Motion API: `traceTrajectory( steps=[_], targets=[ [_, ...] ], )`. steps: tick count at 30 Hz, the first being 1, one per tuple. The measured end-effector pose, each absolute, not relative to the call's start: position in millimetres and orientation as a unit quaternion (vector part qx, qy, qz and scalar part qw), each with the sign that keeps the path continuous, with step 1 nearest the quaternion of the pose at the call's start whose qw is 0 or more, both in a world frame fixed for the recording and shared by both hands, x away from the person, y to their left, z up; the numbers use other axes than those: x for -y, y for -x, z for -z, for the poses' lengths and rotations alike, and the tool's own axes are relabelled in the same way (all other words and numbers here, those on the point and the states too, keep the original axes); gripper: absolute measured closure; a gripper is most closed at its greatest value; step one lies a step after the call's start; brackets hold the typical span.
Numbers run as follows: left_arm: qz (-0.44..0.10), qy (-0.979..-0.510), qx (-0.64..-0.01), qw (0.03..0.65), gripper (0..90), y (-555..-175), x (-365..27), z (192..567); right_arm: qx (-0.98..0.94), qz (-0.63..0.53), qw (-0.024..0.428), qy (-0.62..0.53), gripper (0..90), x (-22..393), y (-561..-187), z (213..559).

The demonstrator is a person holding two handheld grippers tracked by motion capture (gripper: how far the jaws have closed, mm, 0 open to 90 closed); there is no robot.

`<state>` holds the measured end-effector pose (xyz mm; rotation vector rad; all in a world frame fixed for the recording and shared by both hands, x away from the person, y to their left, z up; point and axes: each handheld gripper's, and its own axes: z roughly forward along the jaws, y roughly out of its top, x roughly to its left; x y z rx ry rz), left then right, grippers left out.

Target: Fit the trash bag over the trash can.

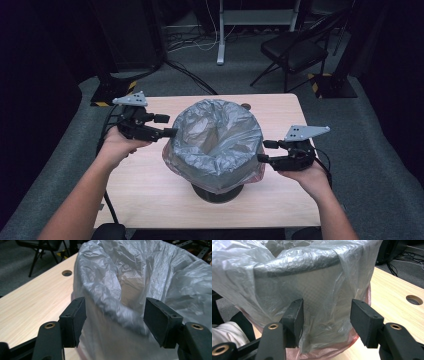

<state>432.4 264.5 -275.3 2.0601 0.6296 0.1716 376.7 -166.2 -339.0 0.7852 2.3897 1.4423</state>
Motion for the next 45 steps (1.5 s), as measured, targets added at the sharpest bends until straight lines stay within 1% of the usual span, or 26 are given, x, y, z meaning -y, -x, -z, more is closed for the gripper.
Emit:
traceTrajectory(
  steps=[3, 4, 6, 9, 12, 21, 27, 37, 40, 45],
  targets=[
    [-0.071, -0.849, -0.256, 0.457, 34.4, -435.9, -254.4, 281.3, -0.820, -0.492, 0.120, -0.267, 44.0, 164.0, -378.7, 340.2],
    [-0.074, -0.850, -0.259, 0.453, 33.1, -436.6, -252.7, 282.9, -0.820, -0.493, 0.118, -0.265, 44.1, 164.1, -379.5, 340.5],
    [-0.072, -0.850, -0.263, 0.452, 33.4, -438.8, -252.5, 285.5, -0.820, -0.496, 0.113, -0.262, 44.7, 164.6, -380.7, 340.8],
    [-0.055, -0.848, -0.269, 0.454, 34.8, -440.7, -253.3, 288.2, -0.820, -0.499, 0.104, -0.261, 45.1, 164.8, -382.7, 341.5],
    [-0.064, -0.853, -0.269, 0.442, 35.2, -438.4, -253.6, 288.9, -0.819, -0.505, 0.093, -0.258, 45.5, 162.1, -385.7, 342.5],
    [-0.075, -0.850, -0.284, 0.437, 37.0, -436.0, -277.6, 288.7, -0.824, -0.501, 0.097, -0.246, 44.7, 135.7, -387.1, 341.7],
    [-0.082, -0.854, -0.287, 0.426, 40.6, -433.7, -290.9, 290.2, -0.825, -0.506, 0.086, -0.235, 44.1, 119.2, -389.5, 343.0],
    [-0.080, -0.851, -0.298, 0.424, 40.5, -427.1, -310.2, 292.0, -0.831, -0.504, 0.066, -0.226, 43.2, 99.6, -393.4, 341.9],
    [-0.080, -0.849, -0.303, 0.425, 40.3, -425.8, -312.9, 293.4, -0.829, -0.507, 0.057, -0.227, 41.5, 96.0, -395.0, 343.2],
    [-0.087, -0.851, -0.303, 0.421, 40.0, -424.7, -314.5, 293.1, -0.826, -0.514, 0.058, -0.224, 41.6, 92.8, -394.2, 345.4]
  ],
)
